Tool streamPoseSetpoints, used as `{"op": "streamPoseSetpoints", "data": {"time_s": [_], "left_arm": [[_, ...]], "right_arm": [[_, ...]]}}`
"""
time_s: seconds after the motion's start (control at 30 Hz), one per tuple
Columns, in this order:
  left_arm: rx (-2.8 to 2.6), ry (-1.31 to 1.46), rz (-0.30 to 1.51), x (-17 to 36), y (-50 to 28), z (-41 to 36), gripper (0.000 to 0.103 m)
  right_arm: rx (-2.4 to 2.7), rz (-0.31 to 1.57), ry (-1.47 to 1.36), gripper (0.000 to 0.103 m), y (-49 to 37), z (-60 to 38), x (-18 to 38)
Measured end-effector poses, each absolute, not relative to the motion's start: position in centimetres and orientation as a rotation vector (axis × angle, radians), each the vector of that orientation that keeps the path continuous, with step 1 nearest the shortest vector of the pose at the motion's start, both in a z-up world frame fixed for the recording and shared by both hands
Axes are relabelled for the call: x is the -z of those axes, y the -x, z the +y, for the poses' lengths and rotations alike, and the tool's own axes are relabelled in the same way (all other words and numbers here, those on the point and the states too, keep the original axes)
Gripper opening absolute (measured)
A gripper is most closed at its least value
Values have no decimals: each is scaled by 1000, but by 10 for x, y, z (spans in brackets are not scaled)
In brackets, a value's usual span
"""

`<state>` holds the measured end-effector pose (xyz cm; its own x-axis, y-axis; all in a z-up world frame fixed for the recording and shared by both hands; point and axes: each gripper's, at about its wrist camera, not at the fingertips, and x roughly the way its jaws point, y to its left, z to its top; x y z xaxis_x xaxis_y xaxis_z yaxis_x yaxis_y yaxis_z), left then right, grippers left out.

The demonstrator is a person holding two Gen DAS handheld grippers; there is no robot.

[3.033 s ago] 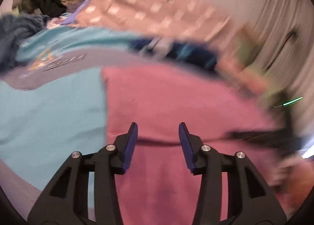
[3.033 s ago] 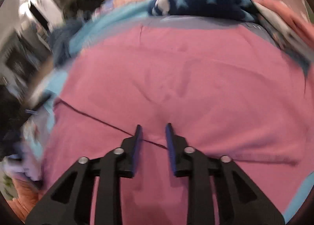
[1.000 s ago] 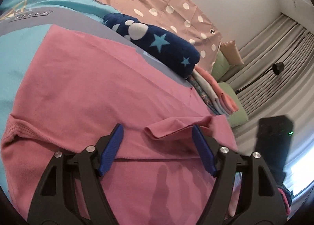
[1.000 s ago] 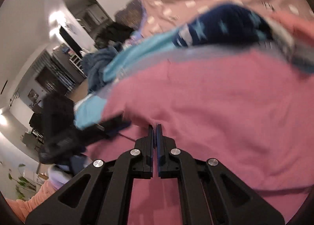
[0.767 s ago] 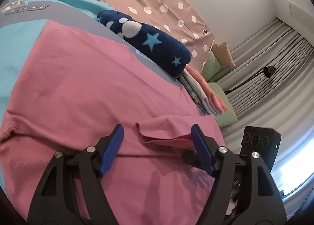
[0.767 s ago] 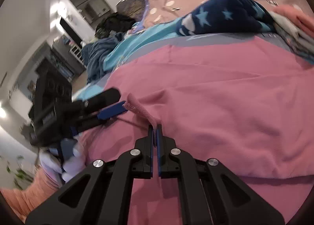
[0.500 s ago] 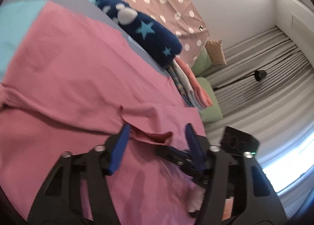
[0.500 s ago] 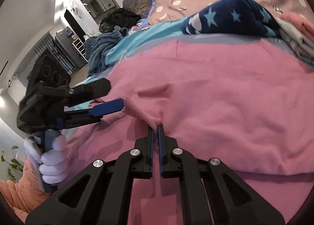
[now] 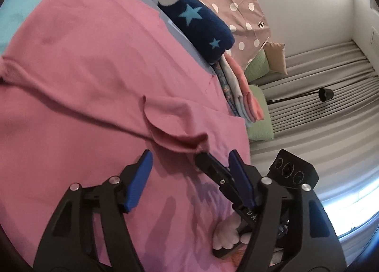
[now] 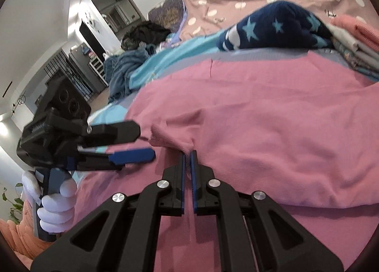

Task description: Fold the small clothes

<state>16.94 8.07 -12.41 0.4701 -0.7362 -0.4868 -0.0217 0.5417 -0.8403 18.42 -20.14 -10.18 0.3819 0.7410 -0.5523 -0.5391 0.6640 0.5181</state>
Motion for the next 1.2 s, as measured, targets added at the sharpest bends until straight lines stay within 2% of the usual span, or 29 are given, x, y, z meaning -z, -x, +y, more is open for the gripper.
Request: {"op": "streamPoseSetpoints", "data": {"time_s": [0.1, 0.17, 0.23, 0.27, 0.5, 0.63, 0.77, 0.8, 1.0, 1.2], "left_arm": [[524, 953, 1009, 125, -180, 76, 68], [519, 968, 1015, 125, -189, 71, 64], [501, 932, 1035, 125, -198, 63, 33], [504, 917, 1046, 125, -201, 58, 6], [494, 751, 951, 87, -202, 47, 6], [471, 671, 849, 44, -204, 69, 6], [392, 576, 728, 4, -199, 114, 6], [371, 564, 723, 3, -197, 126, 6], [257, 589, 822, 60, -190, 172, 6], [237, 634, 880, 106, -189, 180, 6]], "right_arm": [[-868, 831, -231, 6, -179, -194, 99], [-905, 817, -195, 6, -174, -188, 96], [-926, 797, -168, 6, -169, -184, 93], [-928, 791, -155, 6, -167, -182, 92], [-914, 810, -264, 8, -179, -204, 91], [-781, 746, -247, 16, -183, -236, 72], [-638, 727, -260, 34, -184, -276, 63], [-603, 736, -259, 34, -183, -284, 66], [-457, 910, -305, 34, -192, -311, 116], [-448, 906, -286, 35, -192, -308, 118]]}}
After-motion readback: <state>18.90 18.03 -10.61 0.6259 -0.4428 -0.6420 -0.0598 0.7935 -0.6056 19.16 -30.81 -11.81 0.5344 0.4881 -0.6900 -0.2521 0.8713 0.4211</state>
